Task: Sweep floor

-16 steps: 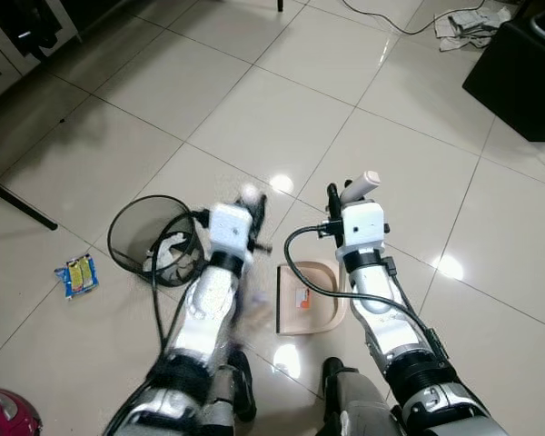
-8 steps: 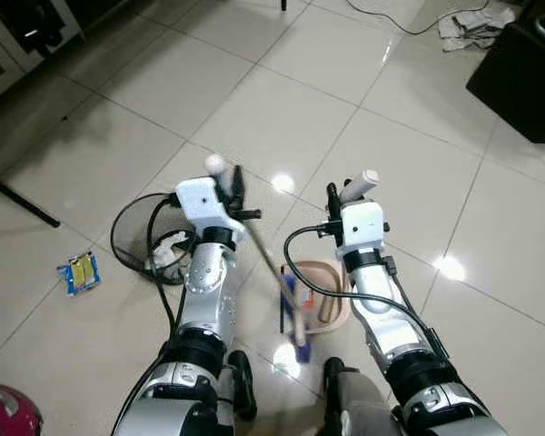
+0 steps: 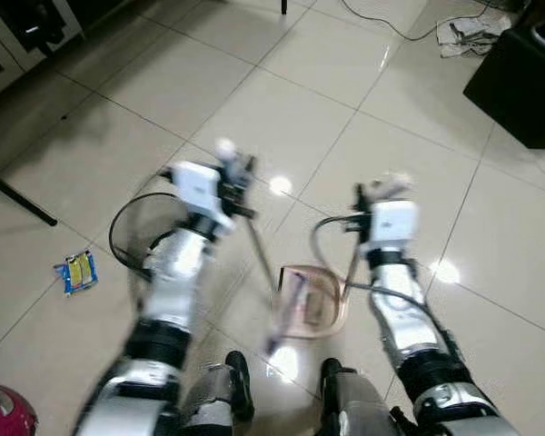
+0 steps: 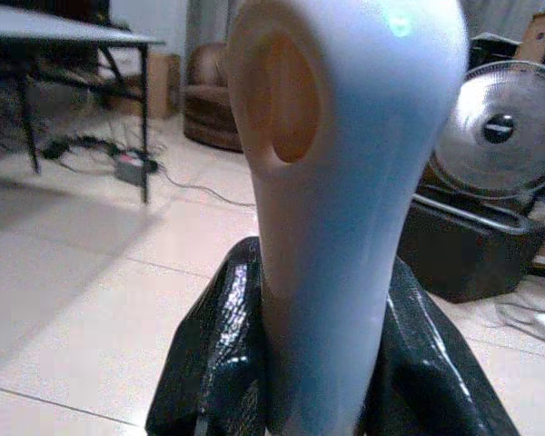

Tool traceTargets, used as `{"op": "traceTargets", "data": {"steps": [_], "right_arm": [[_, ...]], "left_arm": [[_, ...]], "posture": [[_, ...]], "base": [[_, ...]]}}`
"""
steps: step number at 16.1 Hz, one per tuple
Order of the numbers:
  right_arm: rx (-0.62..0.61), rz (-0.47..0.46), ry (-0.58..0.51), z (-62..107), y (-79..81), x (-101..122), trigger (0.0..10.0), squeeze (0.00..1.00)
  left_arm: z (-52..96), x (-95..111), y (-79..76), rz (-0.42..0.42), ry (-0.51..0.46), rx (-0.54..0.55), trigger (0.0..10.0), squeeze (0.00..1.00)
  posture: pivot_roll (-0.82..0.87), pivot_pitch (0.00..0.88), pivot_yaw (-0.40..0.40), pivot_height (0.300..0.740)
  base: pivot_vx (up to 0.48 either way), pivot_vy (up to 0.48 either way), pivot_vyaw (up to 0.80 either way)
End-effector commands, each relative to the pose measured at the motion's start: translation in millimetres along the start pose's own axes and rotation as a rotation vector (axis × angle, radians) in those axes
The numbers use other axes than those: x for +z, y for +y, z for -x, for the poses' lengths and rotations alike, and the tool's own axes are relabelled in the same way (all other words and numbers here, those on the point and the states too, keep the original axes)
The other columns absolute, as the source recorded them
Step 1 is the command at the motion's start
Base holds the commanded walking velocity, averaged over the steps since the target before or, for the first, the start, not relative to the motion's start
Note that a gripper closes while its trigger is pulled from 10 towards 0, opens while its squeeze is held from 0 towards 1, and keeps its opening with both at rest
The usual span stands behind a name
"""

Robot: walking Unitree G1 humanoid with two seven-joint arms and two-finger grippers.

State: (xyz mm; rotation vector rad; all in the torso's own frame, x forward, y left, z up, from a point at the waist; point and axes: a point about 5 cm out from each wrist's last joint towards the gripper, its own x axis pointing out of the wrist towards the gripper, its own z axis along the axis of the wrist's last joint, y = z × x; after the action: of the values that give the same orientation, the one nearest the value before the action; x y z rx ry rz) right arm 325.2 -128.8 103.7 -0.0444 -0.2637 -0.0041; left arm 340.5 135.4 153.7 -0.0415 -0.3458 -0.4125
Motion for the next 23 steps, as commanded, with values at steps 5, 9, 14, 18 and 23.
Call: {"op": "traceTargets", "data": {"steps": [5,9,14,18,23], "right_arm": [[-0.119,-0.11,0.027,8.4,-26.7,-7.4,10.0,0.0],[-0.12,-0.113,-0.011,13.5,-39.4,-1.5,10.0,0.0],[-0.061,-0.169,-0.069,4.0,-53.5,35.2,10.0,0.0],[-0.013,-0.246,-0.147,-22.4,-60.8,107.2,10.0,0.0],[0.026,-0.261,-0.188,-41.9,-55.2,166.1,10.0,0.0]], "left_arm": [[23.7,20.6,34.5,-0.036,-0.007,0.002,10.0,0.0],[51.3,26.5,43.1,-0.096,0.05,-0.025,10.0,0.0],[86.4,24.1,47.1,-0.17,0.122,0.082,10.0,0.0],[105.6,9.6,26.2,-0.16,0.221,0.122,10.0,0.0],[107.8,13.4,7.7,-0.16,0.225,0.174,10.0,0.0]], "posture": [[0.04,0.145,0.047,0.74],[0.05,0.118,0.049,0.74],[0.03,0.101,0.044,0.74],[0.0,0.094,0.046,0.74],[0.0,0.087,0.04,0.74]], "base": [[0.0,0.0,0.0],[0.0,0.0,0.0],[0.0,0.0,0.0],[0.0,0.0,0.0],[0.0,0.0,0.0]]}}
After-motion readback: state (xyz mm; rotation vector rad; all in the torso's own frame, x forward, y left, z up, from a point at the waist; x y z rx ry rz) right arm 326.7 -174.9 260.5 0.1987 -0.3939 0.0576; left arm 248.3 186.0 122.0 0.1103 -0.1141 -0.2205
